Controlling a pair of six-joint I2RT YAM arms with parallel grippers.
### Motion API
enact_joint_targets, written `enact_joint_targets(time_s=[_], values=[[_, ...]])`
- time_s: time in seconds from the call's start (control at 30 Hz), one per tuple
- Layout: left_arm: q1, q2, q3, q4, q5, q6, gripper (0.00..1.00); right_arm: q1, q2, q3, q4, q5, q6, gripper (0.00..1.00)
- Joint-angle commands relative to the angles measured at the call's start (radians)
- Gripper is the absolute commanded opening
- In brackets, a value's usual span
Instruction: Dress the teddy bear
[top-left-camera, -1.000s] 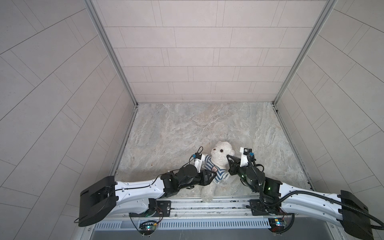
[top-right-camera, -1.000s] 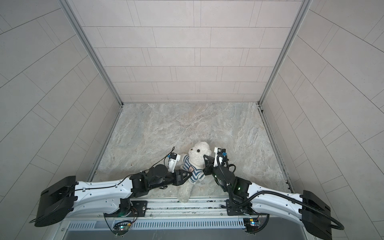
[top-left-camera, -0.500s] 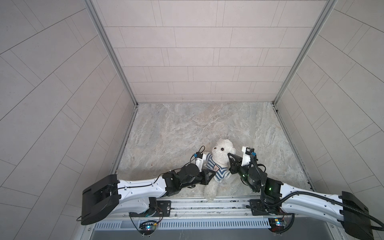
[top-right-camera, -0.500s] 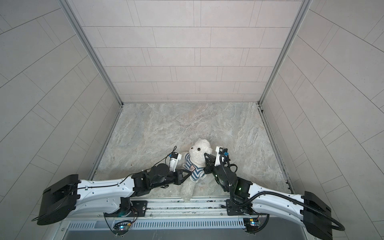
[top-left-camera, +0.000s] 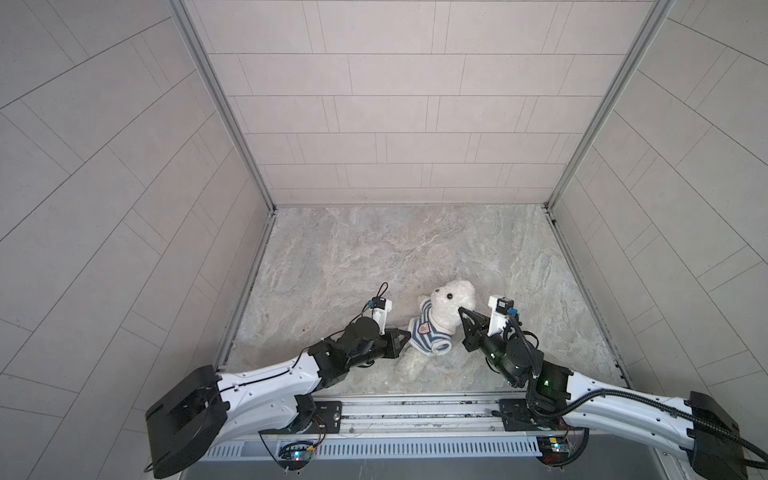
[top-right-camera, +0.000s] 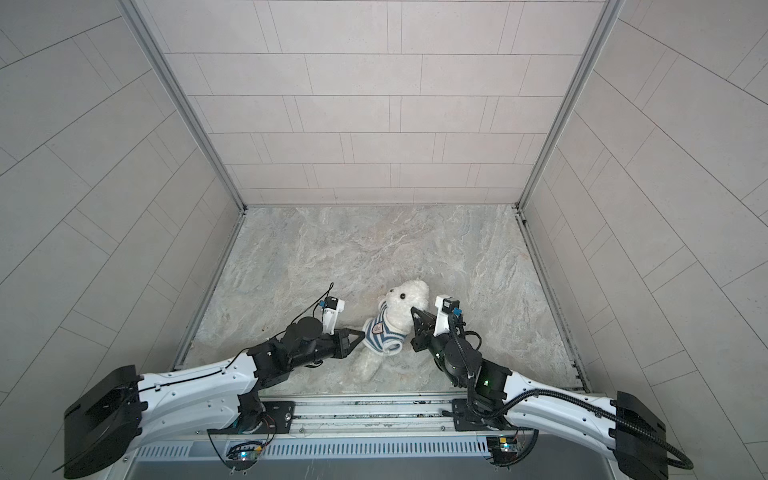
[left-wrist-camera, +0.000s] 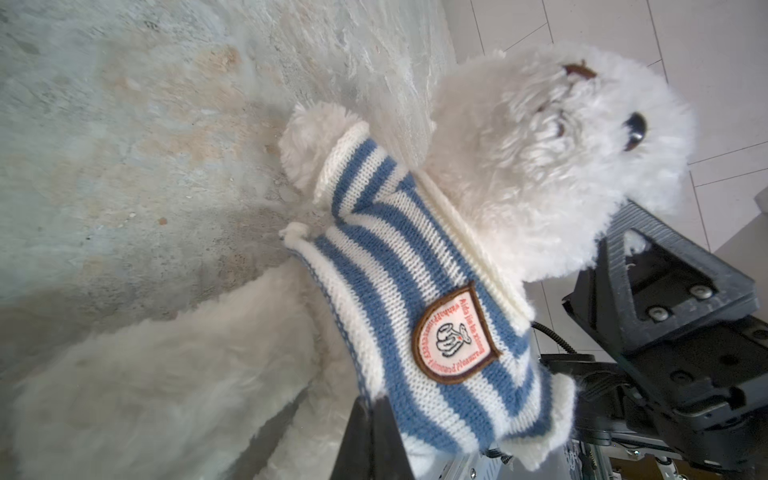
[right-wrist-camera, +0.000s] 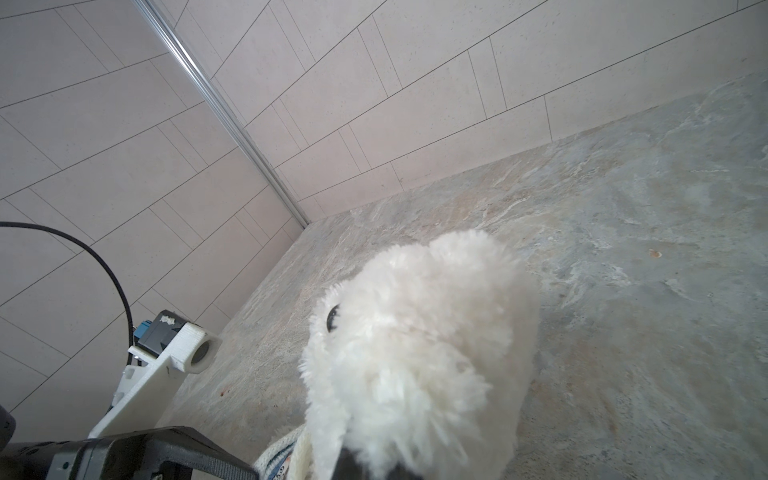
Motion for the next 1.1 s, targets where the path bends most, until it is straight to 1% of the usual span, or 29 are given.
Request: enact_joint_targets(time_s=[0.0,0.07,0.2,0.43,0.5,0.57,0.67,0.77,0.83,0.9,0.93,1.03,1.07], values=[[0.022,0.044,-0.052,-0.007,0.009,0.037,0.0,0.005,-0.028,0.003,0.047,-0.001,-0.02,0.0],[0.033,0.073,-0.082,0.048,0.018,0.028,0.0,0.004,-0.043,-0.001,0.042,-0.001,-0.021,0.0],[0.037,0.113,-0.105,0.09,0.019,0.029,0.0,0.004,-0.081,-0.014,0.029,0.005,-0.021,0.0],[0.059,0.08,-0.073,0.004,-0.004,0.091,0.0,0.004,-0.114,-0.013,-0.004,0.006,-0.024,0.0],[0.06,0.061,-0.042,-0.003,0.017,0.11,0.0,0.004,-0.104,-0.003,-0.011,-0.002,-0.023,0.0],[0.057,0.049,-0.011,0.024,0.061,0.111,0.0,0.005,-0.085,0.015,-0.023,-0.015,-0.015,0.0],[0.039,0.033,0.046,0.028,0.099,0.117,0.0,0.005,-0.057,0.042,-0.035,-0.013,0.009,0.0],[0.02,0.011,0.099,-0.004,0.086,0.121,0.13,0.03,-0.034,0.068,-0.025,0.018,0.029,0.0],[0.011,-0.002,0.117,-0.009,0.075,0.113,0.19,0.078,-0.025,0.095,-0.042,0.09,0.021,0.0],[0.007,-0.017,0.124,-0.008,0.068,0.102,0.3,0.124,-0.018,0.1,-0.03,0.172,0.015,0.0],[0.002,-0.028,0.125,-0.007,0.063,0.1,0.37,0.142,-0.017,0.101,-0.024,0.21,0.019,0.0],[-0.038,-0.058,0.132,-0.043,0.023,0.107,0.57,0.163,-0.019,0.092,-0.005,0.288,0.033,0.0],[-0.057,-0.069,0.134,-0.071,-0.003,0.114,0.61,0.166,-0.022,0.092,-0.01,0.311,0.038,0.0]])
